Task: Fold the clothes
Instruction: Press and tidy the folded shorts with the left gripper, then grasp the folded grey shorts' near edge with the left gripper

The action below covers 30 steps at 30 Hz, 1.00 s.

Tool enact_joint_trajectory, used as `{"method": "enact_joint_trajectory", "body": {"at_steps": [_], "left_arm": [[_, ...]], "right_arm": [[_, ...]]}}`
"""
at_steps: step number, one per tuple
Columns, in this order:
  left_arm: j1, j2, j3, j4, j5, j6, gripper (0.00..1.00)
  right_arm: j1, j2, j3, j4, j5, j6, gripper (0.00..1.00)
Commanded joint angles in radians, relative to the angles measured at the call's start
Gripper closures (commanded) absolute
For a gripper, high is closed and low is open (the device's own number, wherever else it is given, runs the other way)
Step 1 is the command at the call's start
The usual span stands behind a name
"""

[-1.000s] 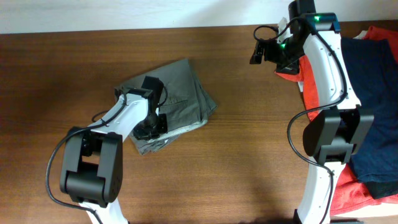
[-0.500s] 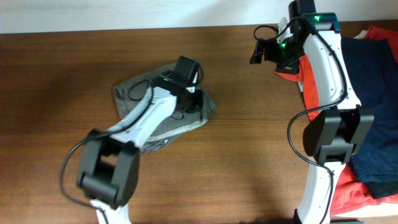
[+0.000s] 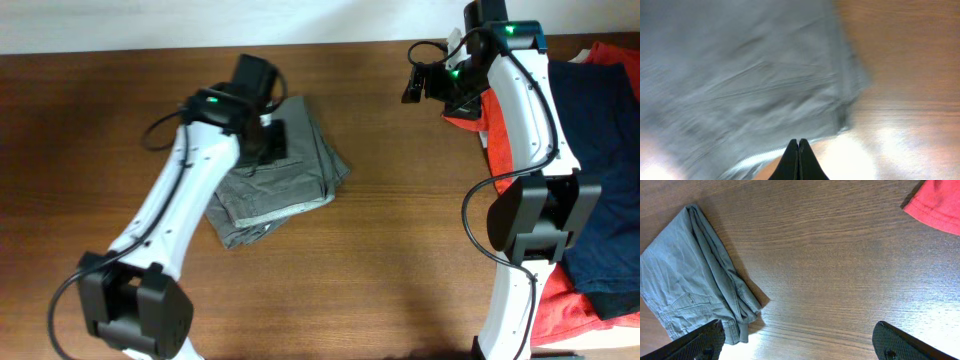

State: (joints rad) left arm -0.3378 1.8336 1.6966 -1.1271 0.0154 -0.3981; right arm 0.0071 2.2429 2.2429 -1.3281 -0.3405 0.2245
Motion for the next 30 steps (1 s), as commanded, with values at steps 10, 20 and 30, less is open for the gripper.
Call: {"method": "enact_joint_trajectory", "body": {"at_steps": [10,20,30], "left_arm": [[0.239,0.014,-0.315,-0.022,-0.072,-0.246,0.04],[0.241,0.014,-0.573,0.246,0.05,-0.272,0.01],[0.242,0.014,-0.743,0.465,0.12,-0.271,0.46]], "right_arm": [[-0.002,-0.013,0.012,0.0,0.005,-0.007,0.02],[-0.002,-0.013,0.012,0.0,0.005,-0.007,0.02],[-0.002,-0.013,0.012,0.0,0.005,-0.007,0.02]]}}
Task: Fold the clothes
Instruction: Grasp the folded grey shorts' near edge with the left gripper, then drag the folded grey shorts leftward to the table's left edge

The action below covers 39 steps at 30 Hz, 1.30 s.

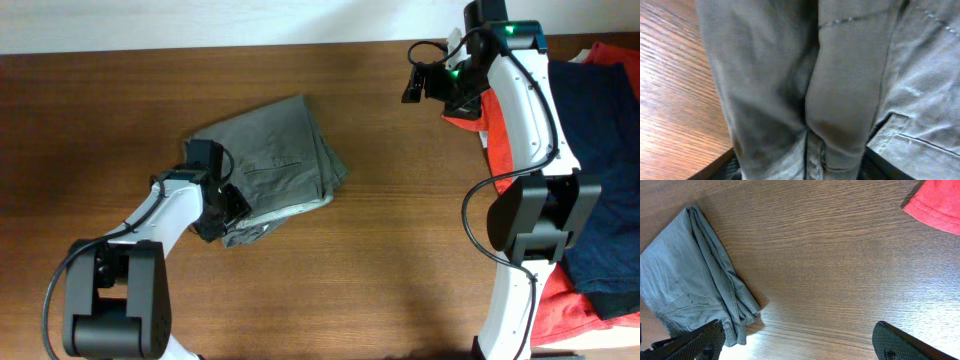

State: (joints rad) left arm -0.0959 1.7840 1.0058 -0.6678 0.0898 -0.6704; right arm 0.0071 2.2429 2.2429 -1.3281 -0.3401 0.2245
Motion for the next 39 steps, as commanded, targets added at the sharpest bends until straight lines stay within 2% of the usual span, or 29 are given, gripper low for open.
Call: {"method": "enact_joint_trajectory", "body": {"at_steps": [1,4,5,8,10,12,13,15,17,20,24,28,32,39], "left_arm": [[0.0,0.063,-0.053,0.005,0.045,0.002,0.53],[0.0,0.063,-0.051,0.014,0.045,0.013,0.94],[0.0,0.063,-0.049,0.021,0.045,0.017,1.0],[0.001,0.059,0.005,0.04,0.045,0.165,1.0],[0.007,0.055,0.114,0.035,0.044,0.31,1.0],[0.012,0.055,0.209,0.035,-0.002,0.399,1.0],[0.012,0.055,0.294,0.035,-0.107,0.477,1.0],[0.012,0.055,0.359,0.035,-0.223,0.586,0.99],[0.02,0.055,0.397,0.068,-0.415,0.703,0.99],[0.052,0.064,0.397,0.123,-0.439,0.857,1.0],[0.169,0.106,0.397,0.172,-0.438,0.88,1.0],[0.3,0.182,0.397,0.267,-0.439,1.041,1.0],[0.425,0.213,0.397,0.413,-0.438,1.046,1.0],[0.544,0.269,0.397,0.481,-0.431,0.999,0.99]], "right_arm": [[-0.002,-0.013,0.012,0.0,0.005,-0.007,0.02],[-0.002,-0.013,0.012,0.0,0.005,-0.007,0.02],[-0.002,-0.013,0.012,0.0,0.005,-0.007,0.02],[-0.002,-0.013,0.012,0.0,0.005,-0.007,0.02],[-0.002,-0.013,0.012,0.0,0.005,-0.007,0.02],[-0.002,-0.013,0.012,0.0,0.005,-0.007,0.02],[-0.002,-0.013,0.012,0.0,0.005,-0.007,0.02],[-0.002,-0.013,0.012,0.0,0.005,-0.007,0.02],[-0.002,-0.013,0.012,0.0,0.005,-0.007,0.02],[-0.002,-0.013,0.012,0.0,0.005,-0.007,0.02],[-0.002,-0.013,0.012,0.0,0.005,-0.007,0.02],[-0.002,-0.013,0.012,0.0,0.005,-0.007,0.02],[-0.002,-0.013,0.012,0.0,0.005,-0.007,0.02],[-0.002,-0.013,0.012,0.0,0.005,-0.007,0.02]]}}
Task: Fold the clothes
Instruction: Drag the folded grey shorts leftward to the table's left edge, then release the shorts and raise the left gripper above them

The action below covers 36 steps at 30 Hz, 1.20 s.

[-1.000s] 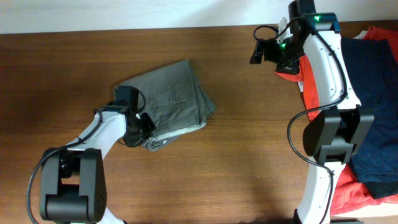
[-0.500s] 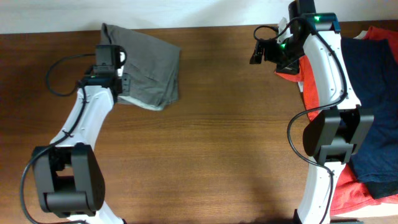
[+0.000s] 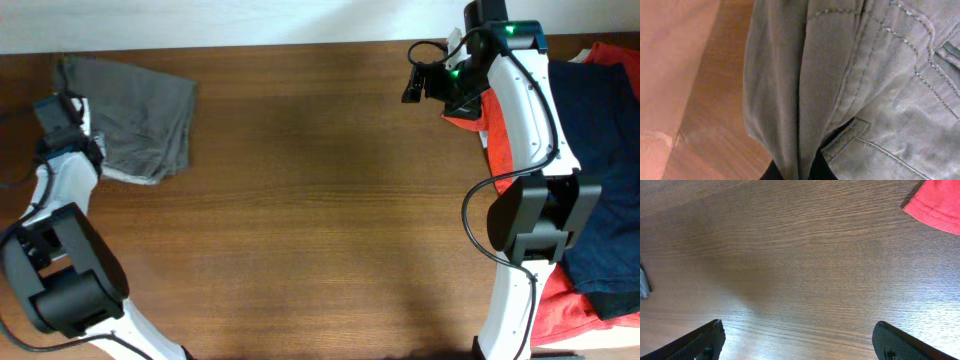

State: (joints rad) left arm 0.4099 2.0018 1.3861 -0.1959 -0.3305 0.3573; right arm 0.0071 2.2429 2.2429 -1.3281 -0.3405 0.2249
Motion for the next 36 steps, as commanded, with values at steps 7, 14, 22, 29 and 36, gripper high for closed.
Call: {"method": "enact_joint_trajectory", "body": {"at_steps": [7,14,22,29,36], "left_arm": [[0.099,0.05,0.077,0.053,-0.011,-0.154,0.01],[0.097,-0.09,0.131,-0.401,0.114,-0.573,0.99],[0.099,0.066,0.076,-0.486,0.164,-0.626,1.0],[0.099,0.195,0.075,-0.336,0.188,-0.626,0.99],[0.099,0.204,0.075,-0.179,0.19,-0.626,1.0]], "right_arm": [[-0.002,-0.013,0.012,0.0,0.005,-0.008,0.02],[-0.002,-0.013,0.012,0.0,0.005,-0.008,0.02],[-0.002,-0.013,0.012,0.0,0.005,-0.008,0.02],[-0.002,-0.013,0.012,0.0,0.005,-0.008,0.02],[-0.002,-0.013,0.012,0.0,0.005,-0.008,0.02]]}}
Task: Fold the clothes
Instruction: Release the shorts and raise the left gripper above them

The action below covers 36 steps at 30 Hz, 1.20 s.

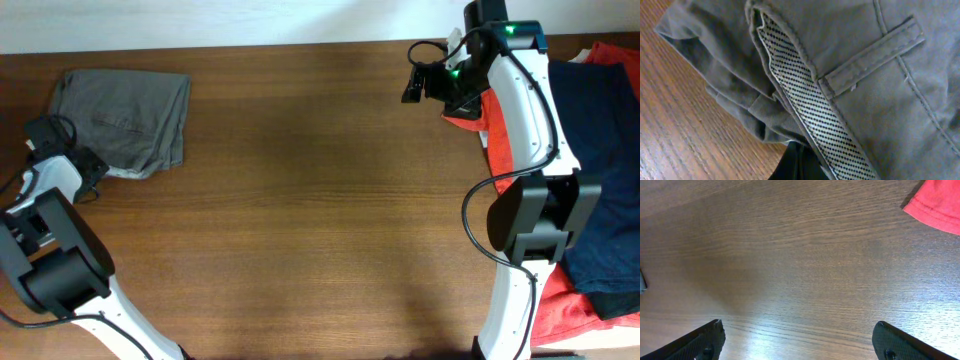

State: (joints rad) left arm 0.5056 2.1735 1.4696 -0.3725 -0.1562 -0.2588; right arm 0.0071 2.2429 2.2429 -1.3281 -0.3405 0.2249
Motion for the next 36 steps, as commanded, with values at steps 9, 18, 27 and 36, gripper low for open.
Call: {"method": "enact_joint_trajectory", "body": {"at_steps": [9,18,27,36], "left_arm": [[-0.046,-0.345,0.195,-0.294,0.104,-0.01,0.99],[-0.266,-0.528,0.195,-0.411,0.229,-0.01,0.19],[-0.277,-0.528,0.195,-0.427,0.228,-0.01,0.01],[-0.277,-0.528,0.195,-0.426,0.228,-0.01,0.01]], "right_arm": [[-0.002,-0.013,0.012,0.0,0.005,-0.008,0.02],[-0.002,-0.013,0.012,0.0,0.005,-0.008,0.02],[-0.002,-0.013,0.012,0.0,0.005,-0.008,0.02],[-0.002,-0.013,0.012,0.0,0.005,-0.008,0.02]]}}
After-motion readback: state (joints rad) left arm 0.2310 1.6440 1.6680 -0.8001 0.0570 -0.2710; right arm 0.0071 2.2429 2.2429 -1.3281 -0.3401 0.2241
